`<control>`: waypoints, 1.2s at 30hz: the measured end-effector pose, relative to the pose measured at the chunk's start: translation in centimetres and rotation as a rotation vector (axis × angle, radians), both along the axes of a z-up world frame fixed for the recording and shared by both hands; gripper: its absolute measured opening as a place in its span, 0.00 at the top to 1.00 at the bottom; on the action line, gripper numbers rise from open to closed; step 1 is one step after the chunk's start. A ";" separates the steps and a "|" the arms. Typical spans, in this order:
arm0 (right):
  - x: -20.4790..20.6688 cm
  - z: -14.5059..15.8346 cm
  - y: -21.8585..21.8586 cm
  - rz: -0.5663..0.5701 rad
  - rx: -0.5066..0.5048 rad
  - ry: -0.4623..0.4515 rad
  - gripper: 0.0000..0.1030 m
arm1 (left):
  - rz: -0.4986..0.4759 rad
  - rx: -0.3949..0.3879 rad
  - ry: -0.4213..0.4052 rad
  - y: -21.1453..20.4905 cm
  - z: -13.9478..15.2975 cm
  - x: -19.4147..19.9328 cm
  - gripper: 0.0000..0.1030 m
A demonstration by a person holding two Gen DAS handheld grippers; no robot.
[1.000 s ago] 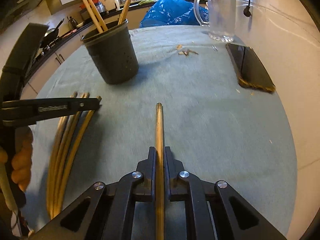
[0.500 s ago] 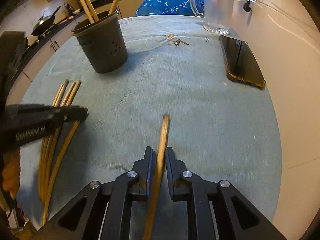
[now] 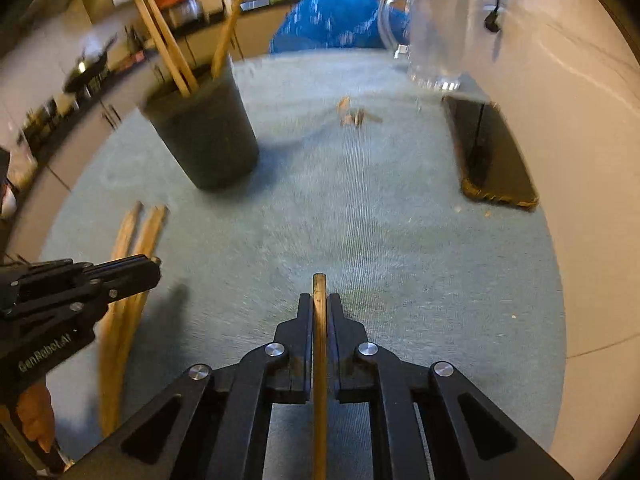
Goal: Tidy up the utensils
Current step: 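Lift the left tool's chopstick over the cup while the right tool carries its chopstick there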
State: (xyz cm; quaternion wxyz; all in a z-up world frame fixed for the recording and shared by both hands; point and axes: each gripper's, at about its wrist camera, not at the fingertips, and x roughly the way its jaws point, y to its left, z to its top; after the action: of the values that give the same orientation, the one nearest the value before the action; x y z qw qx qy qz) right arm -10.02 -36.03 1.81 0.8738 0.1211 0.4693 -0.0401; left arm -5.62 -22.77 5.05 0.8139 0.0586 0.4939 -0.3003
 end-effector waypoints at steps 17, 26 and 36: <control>-8.7 11.6 4.0 -0.041 -0.016 -0.453 0.94 | 0.065 -0.240 -0.348 7.8 12.2 -8.5 0.94; -8.7 14.4 5.0 -0.063 0.001 -0.570 0.94 | 0.115 -0.334 -0.427 10.2 15.7 -8.7 0.94; -4.9 16.7 3.4 -0.147 0.056 -0.662 0.94 | 0.129 -0.383 -0.444 11.3 19.2 -5.5 0.94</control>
State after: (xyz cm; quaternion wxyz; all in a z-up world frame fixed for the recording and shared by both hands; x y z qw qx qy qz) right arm -14.95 -32.66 18.51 0.9699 0.1851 0.1509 -0.0484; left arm -11.09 -11.44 24.23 0.9156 -0.0632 0.2408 -0.3157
